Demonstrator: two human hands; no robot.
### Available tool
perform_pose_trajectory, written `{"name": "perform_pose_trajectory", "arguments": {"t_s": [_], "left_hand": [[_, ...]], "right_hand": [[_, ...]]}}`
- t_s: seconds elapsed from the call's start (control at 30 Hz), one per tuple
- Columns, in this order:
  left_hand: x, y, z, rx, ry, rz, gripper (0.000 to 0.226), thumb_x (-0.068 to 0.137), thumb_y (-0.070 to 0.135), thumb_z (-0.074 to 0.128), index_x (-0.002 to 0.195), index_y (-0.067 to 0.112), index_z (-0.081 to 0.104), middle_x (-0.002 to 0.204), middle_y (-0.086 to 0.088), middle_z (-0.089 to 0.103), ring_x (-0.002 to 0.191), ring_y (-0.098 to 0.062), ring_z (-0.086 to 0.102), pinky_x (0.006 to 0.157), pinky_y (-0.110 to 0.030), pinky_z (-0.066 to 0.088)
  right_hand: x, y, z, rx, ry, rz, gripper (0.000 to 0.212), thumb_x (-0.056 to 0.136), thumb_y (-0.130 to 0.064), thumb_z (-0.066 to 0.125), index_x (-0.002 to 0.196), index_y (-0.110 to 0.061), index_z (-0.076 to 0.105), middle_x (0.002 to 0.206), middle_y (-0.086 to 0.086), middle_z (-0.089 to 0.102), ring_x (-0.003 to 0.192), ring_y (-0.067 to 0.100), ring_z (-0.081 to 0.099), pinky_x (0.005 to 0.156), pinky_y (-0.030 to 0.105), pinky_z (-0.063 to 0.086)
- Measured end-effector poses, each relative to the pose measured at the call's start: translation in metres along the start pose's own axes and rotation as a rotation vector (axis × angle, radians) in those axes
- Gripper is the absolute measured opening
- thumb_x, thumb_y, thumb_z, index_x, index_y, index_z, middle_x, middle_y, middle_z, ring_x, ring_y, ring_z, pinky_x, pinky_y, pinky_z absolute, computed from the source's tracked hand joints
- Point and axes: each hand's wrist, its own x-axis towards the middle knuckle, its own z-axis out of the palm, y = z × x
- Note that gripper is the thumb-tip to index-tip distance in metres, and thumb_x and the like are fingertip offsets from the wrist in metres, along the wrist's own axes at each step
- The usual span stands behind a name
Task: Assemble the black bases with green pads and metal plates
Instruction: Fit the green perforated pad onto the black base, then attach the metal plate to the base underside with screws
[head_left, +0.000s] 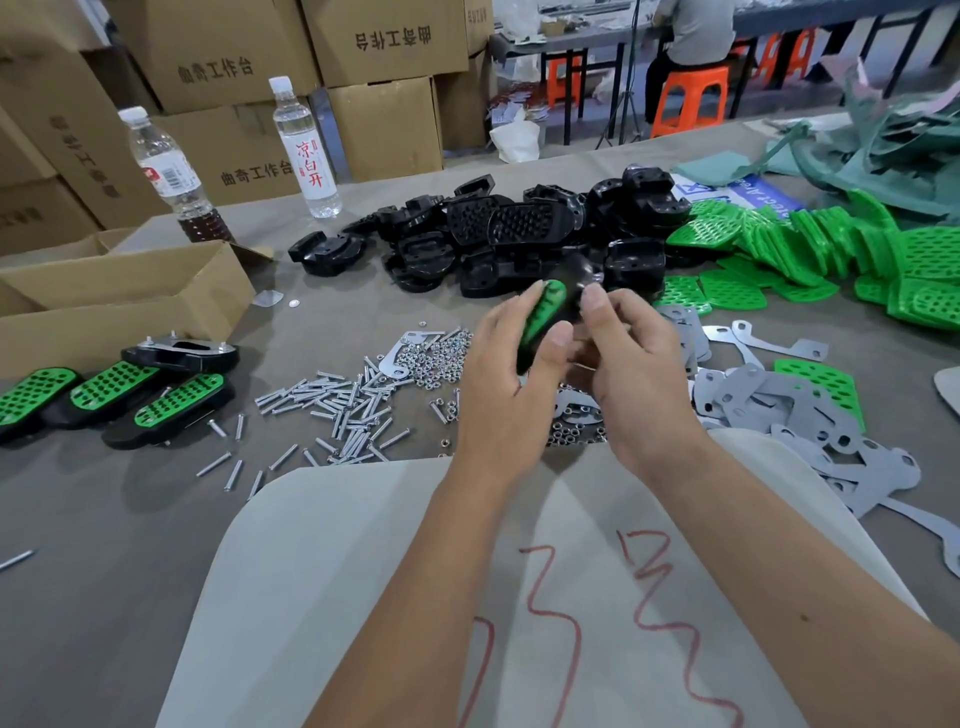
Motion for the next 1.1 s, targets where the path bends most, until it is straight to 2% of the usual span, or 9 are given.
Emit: {"name": "perform_pose_trajectory", "arguments": {"t_s": [0.07, 0.2, 0.27, 0.47, 0.67, 0.77, 0.93, 1.0, 1.1], "left_hand": [[0.001, -0.002, -0.004, -0.03, 0.013, -0.061, 0.056, 0.098, 0.053, 0.052, 0.146, 0.023, 0.055, 0.135, 0.004, 0.064, 0.128, -0.011, 0.058, 0.111, -0.041, 0.046], [0.004, -0.001, -0.011, -0.307, 0.102, -0.255, 0.026, 0.105, 0.027, 0.058, 0.13, 0.026, 0.065, 0.115, 0.0, 0.074, 0.106, -0.02, 0.071, 0.094, -0.055, 0.059], [0.006, 0.002, -0.012, -0.487, 0.158, -0.4, 0.018, 0.107, 0.023, 0.055, 0.12, 0.022, 0.068, 0.105, -0.004, 0.077, 0.089, -0.02, 0.075, 0.081, -0.049, 0.065], [0.013, 0.0, -0.019, -0.873, 0.255, -0.611, 0.028, 0.109, 0.02, 0.049, 0.129, 0.008, 0.063, 0.104, -0.015, 0.075, 0.099, -0.033, 0.07, 0.096, -0.045, 0.055], [0.014, -0.002, -0.024, -1.14, 0.264, -0.701, 0.025, 0.108, 0.016, 0.046, 0.125, 0.004, 0.062, 0.109, -0.021, 0.074, 0.105, -0.038, 0.071, 0.092, -0.047, 0.057], [0.013, -0.004, -0.027, -1.157, 0.253, -0.721, 0.026, 0.107, 0.01, 0.044, 0.127, 0.0, 0.057, 0.109, -0.025, 0.074, 0.103, -0.046, 0.073, 0.09, -0.055, 0.061], [0.015, -0.008, -0.028, -1.055, 0.278, -0.732, 0.032, 0.101, -0.002, 0.047, 0.13, 0.003, 0.058, 0.109, -0.022, 0.076, 0.098, -0.04, 0.075, 0.08, -0.044, 0.064], [0.016, -0.01, -0.029, -0.983, 0.304, -0.733, 0.029, 0.099, -0.001, 0.054, 0.125, 0.007, 0.064, 0.108, -0.017, 0.076, 0.092, -0.031, 0.075, 0.069, -0.037, 0.063], [0.017, -0.011, -0.028, -0.935, 0.317, -0.721, 0.024, 0.098, -0.002, 0.058, 0.116, 0.01, 0.068, 0.101, -0.013, 0.076, 0.077, -0.024, 0.074, 0.062, -0.034, 0.061]], "right_hand": [[-0.001, -0.003, -0.001, 0.002, -0.114, 0.021, 0.029, 0.106, -0.035, 0.054, 0.093, -0.016, 0.073, 0.087, 0.002, 0.074, 0.082, 0.018, 0.071, 0.072, 0.034, 0.06], [0.001, -0.011, -0.007, -0.005, -0.222, 0.086, 0.043, 0.108, -0.036, 0.048, 0.099, -0.004, 0.075, 0.1, 0.02, 0.077, 0.092, 0.033, 0.076, 0.078, 0.04, 0.063], [0.006, -0.015, -0.015, -0.113, -0.184, 0.053, 0.044, 0.109, -0.035, 0.048, 0.098, 0.0, 0.073, 0.097, 0.02, 0.077, 0.087, 0.033, 0.077, 0.072, 0.039, 0.063], [0.015, -0.021, -0.046, -1.118, -0.161, -0.204, 0.015, 0.096, -0.028, 0.071, 0.081, -0.025, 0.07, 0.069, -0.02, 0.065, 0.06, -0.001, 0.058, 0.061, 0.027, 0.04], [0.019, -0.021, -0.054, -1.467, -0.143, -0.102, 0.019, 0.095, -0.036, 0.072, 0.109, -0.024, 0.07, 0.116, 0.006, 0.063, 0.117, 0.032, 0.05, 0.095, 0.043, 0.046], [0.02, -0.021, -0.056, -1.604, -0.135, 0.026, 0.04, 0.095, -0.044, 0.071, 0.125, -0.018, 0.064, 0.13, 0.015, 0.054, 0.127, 0.039, 0.038, 0.107, 0.045, 0.034], [0.018, -0.023, -0.048, -1.506, -0.133, -0.045, 0.012, 0.094, -0.025, 0.075, 0.084, -0.02, 0.072, 0.09, 0.005, 0.062, 0.109, 0.032, 0.056, 0.112, 0.043, 0.034], [0.018, -0.021, -0.049, -1.465, -0.073, -0.053, 0.009, 0.093, -0.026, 0.076, 0.096, -0.019, 0.07, 0.104, 0.009, 0.067, 0.114, 0.034, 0.054, 0.105, 0.041, 0.037], [0.018, -0.012, -0.047, -1.529, -0.083, -0.034, 0.043, 0.092, -0.043, 0.074, 0.129, -0.023, 0.064, 0.131, 0.01, 0.056, 0.13, 0.038, 0.036, 0.108, 0.044, 0.033]]}}
